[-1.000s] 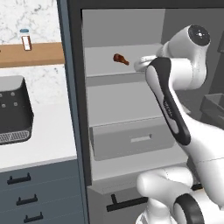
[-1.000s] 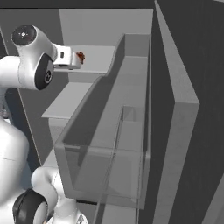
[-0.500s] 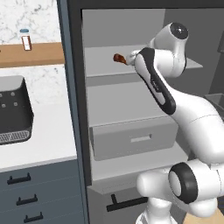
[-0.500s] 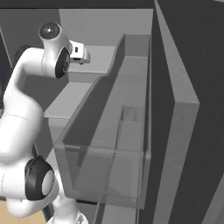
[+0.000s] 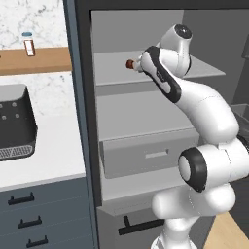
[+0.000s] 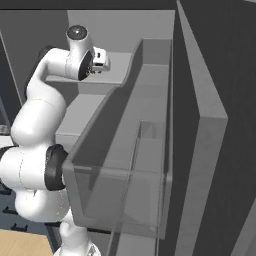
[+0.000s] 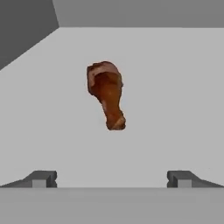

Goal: Place one corn and one chicken drumstick in each tupperware on the nearby counter, to pack two identical lunches.

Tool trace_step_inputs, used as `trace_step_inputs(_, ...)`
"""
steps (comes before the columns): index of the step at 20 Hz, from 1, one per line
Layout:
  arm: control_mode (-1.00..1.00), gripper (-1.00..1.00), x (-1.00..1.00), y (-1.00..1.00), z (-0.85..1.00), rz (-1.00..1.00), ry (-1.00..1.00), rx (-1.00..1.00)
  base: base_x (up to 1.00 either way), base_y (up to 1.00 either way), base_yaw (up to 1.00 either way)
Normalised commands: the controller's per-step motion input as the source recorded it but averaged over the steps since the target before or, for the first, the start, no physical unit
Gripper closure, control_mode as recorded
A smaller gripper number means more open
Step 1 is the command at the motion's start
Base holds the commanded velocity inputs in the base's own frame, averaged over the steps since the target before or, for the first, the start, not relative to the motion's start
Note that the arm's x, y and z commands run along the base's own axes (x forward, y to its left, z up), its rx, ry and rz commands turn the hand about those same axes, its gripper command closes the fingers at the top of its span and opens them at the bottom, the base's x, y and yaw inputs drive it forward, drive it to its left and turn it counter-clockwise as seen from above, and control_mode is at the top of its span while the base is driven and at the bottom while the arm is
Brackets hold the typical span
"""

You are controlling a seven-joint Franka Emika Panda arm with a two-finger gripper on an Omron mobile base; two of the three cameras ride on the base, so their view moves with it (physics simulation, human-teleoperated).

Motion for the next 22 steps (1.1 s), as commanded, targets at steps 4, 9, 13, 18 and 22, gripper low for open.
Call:
trace_step_inputs(4, -1.0, -1.0, 0.66, 0.09, -0.06, 0.02, 0.0, 0.0, 0.0, 0.0, 0.0)
trace_step_inputs(9, -1.0, -1.0, 0.65, 0.22, -0.16, 0.01, 0.0, -0.02, 0.0, 0.0, 0.0)
trace_step_inputs(13, -1.0, -1.0, 0.57, 0.25, -0.17, 0.01, 0.0, -0.03, 0.0, 0.0, 0.0)
trace_step_inputs(18, -1.0, 1.0, 0.46, 0.19, -0.3, 0.01, 0.0, -0.03, 0.0, 0.0, 0.0)
trace_step_inputs(22, -1.0, 1.0, 0.26, 0.17, -0.36, 0.0, 0.01, -0.04, 0.0, 0.0, 0.0)
